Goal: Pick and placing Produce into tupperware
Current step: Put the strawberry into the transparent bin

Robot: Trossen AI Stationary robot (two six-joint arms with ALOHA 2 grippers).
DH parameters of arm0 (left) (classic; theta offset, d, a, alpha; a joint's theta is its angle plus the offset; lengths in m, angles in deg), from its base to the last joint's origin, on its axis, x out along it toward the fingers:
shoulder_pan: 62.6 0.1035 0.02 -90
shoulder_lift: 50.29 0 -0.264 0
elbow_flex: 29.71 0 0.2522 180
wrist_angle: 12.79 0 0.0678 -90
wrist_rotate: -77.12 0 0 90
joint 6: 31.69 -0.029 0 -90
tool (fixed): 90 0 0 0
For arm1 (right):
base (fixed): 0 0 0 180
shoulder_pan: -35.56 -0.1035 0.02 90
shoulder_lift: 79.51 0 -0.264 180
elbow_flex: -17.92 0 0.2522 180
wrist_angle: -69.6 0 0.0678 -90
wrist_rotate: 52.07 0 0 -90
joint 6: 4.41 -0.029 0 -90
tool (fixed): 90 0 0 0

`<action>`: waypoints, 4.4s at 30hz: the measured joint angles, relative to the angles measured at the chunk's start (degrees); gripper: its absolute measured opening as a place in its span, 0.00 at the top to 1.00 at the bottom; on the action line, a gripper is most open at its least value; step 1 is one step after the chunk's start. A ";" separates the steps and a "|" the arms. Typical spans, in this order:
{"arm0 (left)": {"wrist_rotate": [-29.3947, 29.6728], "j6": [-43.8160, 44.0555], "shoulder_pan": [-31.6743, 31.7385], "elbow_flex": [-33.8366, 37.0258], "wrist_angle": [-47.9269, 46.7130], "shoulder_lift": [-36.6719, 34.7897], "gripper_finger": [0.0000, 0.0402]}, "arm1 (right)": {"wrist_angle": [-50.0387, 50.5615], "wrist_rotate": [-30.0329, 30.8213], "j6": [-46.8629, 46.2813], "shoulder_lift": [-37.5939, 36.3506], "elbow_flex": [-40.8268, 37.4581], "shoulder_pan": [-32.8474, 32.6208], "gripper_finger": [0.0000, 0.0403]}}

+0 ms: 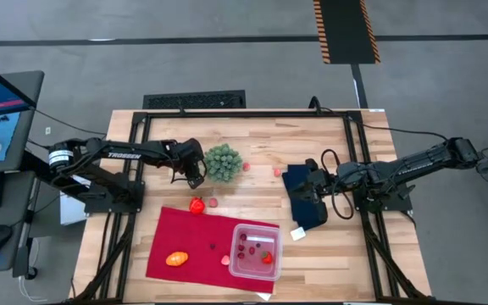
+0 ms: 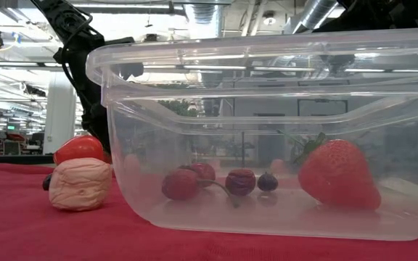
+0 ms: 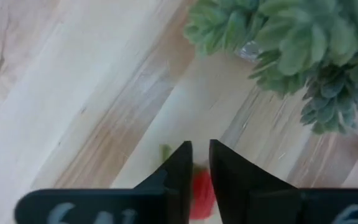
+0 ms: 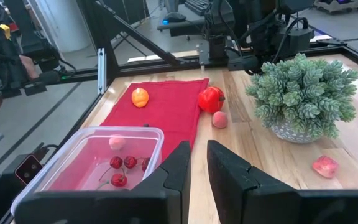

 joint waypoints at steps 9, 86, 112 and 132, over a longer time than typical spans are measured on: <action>0.98 1.94 -0.01 0.00 -0.45 0.00 0.99 | -0.01 0.00 0.00 0.00 0.00 0.01 0.81; 4.87 20.86 -2.79 0.24 0.00 -0.90 1.00 | 0.00 0.00 0.00 -0.02 0.02 0.02 0.81; 16.02 25.29 -5.35 0.22 -2.29 -0.94 0.70 | 0.00 0.00 0.00 -0.02 0.02 0.02 0.81; 15.58 31.26 -5.35 2.10 -1.74 -0.96 0.52 | -0.02 0.00 0.00 -0.02 0.02 0.00 0.81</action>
